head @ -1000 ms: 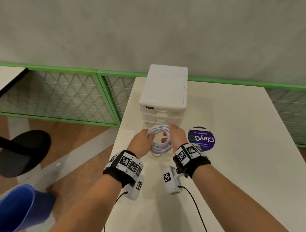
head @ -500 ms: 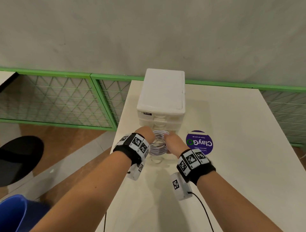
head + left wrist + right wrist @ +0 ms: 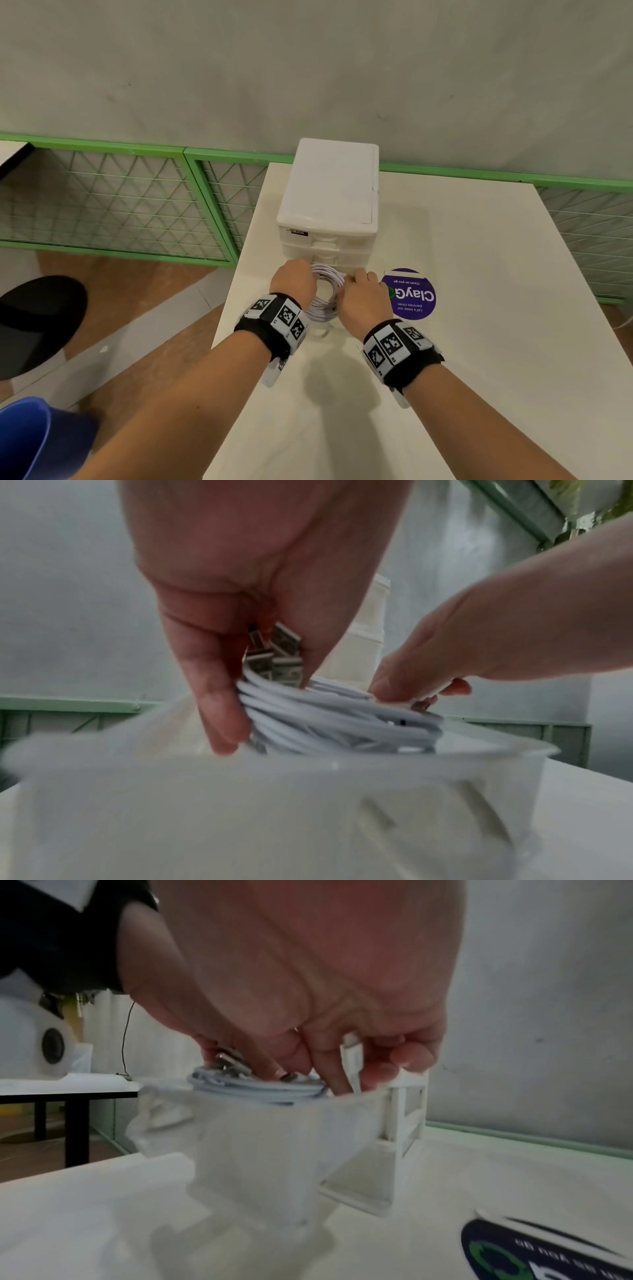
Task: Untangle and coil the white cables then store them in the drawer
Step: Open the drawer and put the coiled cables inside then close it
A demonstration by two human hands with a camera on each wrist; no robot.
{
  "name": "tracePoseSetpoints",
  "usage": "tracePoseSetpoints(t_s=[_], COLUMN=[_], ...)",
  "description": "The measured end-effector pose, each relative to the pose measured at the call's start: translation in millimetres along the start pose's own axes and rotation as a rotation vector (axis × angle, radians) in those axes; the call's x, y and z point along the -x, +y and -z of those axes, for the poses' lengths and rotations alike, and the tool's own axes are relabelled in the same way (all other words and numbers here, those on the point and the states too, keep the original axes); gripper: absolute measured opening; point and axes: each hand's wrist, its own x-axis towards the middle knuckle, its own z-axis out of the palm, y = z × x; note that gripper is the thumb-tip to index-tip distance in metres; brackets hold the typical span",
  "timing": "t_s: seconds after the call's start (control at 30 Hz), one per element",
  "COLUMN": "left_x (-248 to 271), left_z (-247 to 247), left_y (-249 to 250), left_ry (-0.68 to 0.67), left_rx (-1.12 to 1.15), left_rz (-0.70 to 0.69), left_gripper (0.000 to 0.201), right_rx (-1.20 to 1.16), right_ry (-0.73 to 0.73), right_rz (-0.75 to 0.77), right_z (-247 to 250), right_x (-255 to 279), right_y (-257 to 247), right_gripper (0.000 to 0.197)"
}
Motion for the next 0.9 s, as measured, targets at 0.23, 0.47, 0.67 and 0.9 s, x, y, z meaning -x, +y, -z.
tracePoseSetpoints(t_s=[0.23, 0.47, 0.67, 0.9], left_x=[2.2, 13.0, 7.0, 11.4], left_z=[-6.1, -4.8, 6.1, 0.8], left_y=[-1.5, 1.0, 7.6, 11.2], left_ry=[0.066, -0.009, -0.067, -0.02], left_rx=[0.065, 0.126, -0.015, -0.293], left_rz=[-0.003, 0.047, -0.02, -0.12], left_gripper=[0.044, 0.03, 0.03, 0.031], right_rx=[-0.3, -0.207, -0.109, -0.098], right_ry=[0.091, 0.147, 0.141, -0.06], right_rz=[0.066, 0.147, 0.25, 0.298], right_z=[-8.2, -11.2, -22.7, -27.8], right_x=[2.6, 6.3, 3.4, 14.3], right_y=[0.5, 2.2, 15.9, 19.1], right_gripper=[0.034, 0.031, 0.044, 0.085])
